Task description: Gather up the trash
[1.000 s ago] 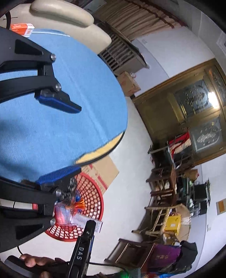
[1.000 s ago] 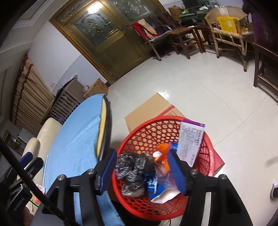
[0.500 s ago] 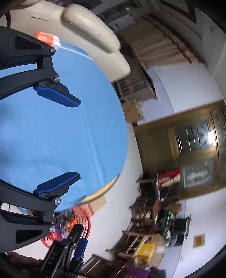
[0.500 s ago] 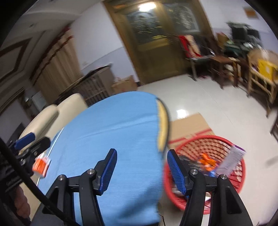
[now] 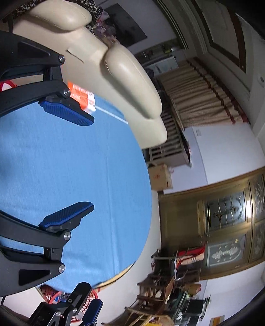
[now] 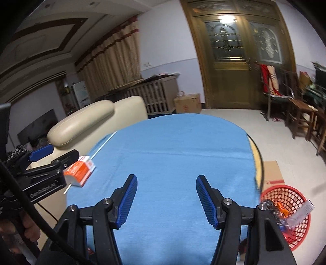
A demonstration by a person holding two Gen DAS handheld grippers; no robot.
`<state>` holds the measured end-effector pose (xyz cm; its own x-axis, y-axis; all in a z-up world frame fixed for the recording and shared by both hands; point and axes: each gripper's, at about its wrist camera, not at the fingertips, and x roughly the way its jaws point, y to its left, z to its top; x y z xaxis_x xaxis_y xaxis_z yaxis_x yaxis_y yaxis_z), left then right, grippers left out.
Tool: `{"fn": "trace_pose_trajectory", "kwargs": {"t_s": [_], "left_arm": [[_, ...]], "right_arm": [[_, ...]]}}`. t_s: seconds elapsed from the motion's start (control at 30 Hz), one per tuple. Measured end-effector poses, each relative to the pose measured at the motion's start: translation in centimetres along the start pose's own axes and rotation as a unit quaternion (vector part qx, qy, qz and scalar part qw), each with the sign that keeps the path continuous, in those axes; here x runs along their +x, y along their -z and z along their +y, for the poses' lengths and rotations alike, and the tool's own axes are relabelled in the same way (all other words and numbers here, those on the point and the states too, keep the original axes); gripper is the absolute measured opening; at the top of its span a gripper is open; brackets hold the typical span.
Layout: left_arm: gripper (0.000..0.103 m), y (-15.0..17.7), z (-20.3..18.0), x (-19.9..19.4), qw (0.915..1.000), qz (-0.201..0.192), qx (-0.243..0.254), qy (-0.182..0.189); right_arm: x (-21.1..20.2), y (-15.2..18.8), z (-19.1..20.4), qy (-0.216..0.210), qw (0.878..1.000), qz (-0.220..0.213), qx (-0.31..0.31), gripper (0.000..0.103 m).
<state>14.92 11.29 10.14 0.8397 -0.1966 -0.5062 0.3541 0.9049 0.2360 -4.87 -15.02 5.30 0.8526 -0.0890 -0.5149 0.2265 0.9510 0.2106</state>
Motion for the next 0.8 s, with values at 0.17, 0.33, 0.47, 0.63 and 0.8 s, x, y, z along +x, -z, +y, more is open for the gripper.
{"fn": "trace_pose_trajectory", "kwargs": {"t_s": [0.17,0.33,0.47,0.63,0.8], "left_arm": [[0.078,1.0,2.6,-0.4,0.9999,0.001,-0.011,-0.013],[0.078,1.8,5.2,-0.9,0.9994,-0.001,-0.027,-0.021],[0.078,2.3,6.5,-1.4,0.999,-0.003,-0.036,-0.026],[0.078,3.1,7.6,-2.6,0.9988,-0.009,-0.039,-0.03],[0.078,3.3,8.3,-3.4,0.9984,-0.015,-0.045,-0.031]], "right_arm": [[-0.1,0.2,3.4,-0.011,1.0,-0.003,-0.027,0.065],[-0.3,0.4,6.0,-0.012,0.999,-0.004,-0.049,0.065],[-0.4,0.8,7.7,-0.009,0.998,-0.004,-0.066,0.065],[-0.4,0.7,8.6,-0.002,0.997,-0.001,-0.072,0.065],[-0.7,0.5,9.2,0.002,0.997,0.003,-0.071,0.065]]}}
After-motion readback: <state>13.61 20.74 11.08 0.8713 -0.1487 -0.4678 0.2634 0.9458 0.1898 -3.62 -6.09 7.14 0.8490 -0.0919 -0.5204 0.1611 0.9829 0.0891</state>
